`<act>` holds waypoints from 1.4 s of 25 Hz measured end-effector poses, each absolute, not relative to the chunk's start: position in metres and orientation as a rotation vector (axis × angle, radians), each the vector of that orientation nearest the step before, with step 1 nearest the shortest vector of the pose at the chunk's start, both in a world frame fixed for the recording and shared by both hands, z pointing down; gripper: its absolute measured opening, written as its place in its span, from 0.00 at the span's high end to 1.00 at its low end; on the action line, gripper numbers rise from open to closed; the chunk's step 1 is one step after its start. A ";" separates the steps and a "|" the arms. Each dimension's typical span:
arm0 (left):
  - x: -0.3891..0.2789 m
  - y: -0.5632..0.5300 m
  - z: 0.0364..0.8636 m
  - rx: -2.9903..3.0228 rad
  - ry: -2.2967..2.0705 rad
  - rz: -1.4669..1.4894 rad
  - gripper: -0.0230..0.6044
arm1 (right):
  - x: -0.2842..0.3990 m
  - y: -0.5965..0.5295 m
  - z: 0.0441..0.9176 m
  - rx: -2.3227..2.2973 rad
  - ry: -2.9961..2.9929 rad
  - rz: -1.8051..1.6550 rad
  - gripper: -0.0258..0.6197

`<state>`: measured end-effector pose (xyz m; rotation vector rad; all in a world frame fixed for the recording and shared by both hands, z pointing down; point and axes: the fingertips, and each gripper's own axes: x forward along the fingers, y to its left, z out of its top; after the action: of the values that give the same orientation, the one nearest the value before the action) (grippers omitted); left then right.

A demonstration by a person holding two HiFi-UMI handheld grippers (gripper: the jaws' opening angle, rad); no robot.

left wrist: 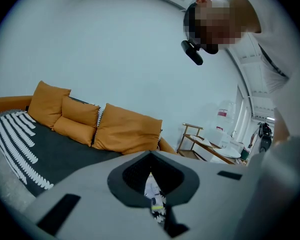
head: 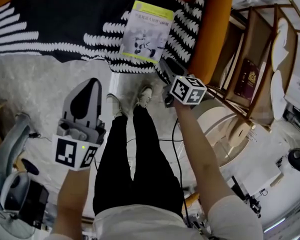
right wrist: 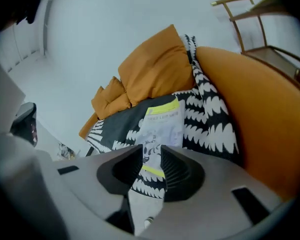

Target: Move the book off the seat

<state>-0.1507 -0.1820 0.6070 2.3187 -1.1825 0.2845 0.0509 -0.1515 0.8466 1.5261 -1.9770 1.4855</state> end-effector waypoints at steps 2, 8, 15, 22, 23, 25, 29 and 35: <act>-0.153 -0.182 0.617 2.313 -1.187 0.294 0.94 | 0.050 -0.151 0.874 1.530 -1.936 1.540 0.78; -0.155 -0.176 0.642 2.294 -1.172 0.349 0.94 | 0.063 -0.143 0.938 1.529 -1.803 1.662 0.71; -0.143 -0.184 0.648 2.244 -1.197 0.279 0.94 | 0.053 -0.144 0.961 1.456 -1.851 1.780 0.69; -0.133 -0.188 0.652 2.235 -1.194 0.264 0.94 | 0.043 -0.149 0.975 1.411 -1.857 1.887 0.66; -0.134 -0.187 0.653 2.238 -1.189 0.279 0.94 | 0.041 -0.151 0.973 1.401 -1.869 1.926 0.66; -0.136 -0.185 0.654 2.243 -1.185 0.307 0.94 | 0.037 -0.157 0.967 1.371 -1.901 2.016 0.66; -0.139 -0.183 0.658 2.228 -1.192 0.337 0.94 | 0.034 -0.159 0.972 1.340 -1.885 2.083 0.64; -0.139 -0.187 0.664 2.214 -1.184 0.342 0.94 | 0.031 -0.164 0.963 1.265 -1.889 2.054 0.67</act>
<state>-0.1392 -0.1865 0.6636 2.2144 -1.1841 0.3420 0.0310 -0.1637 0.9629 1.2647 -1.8889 2.0540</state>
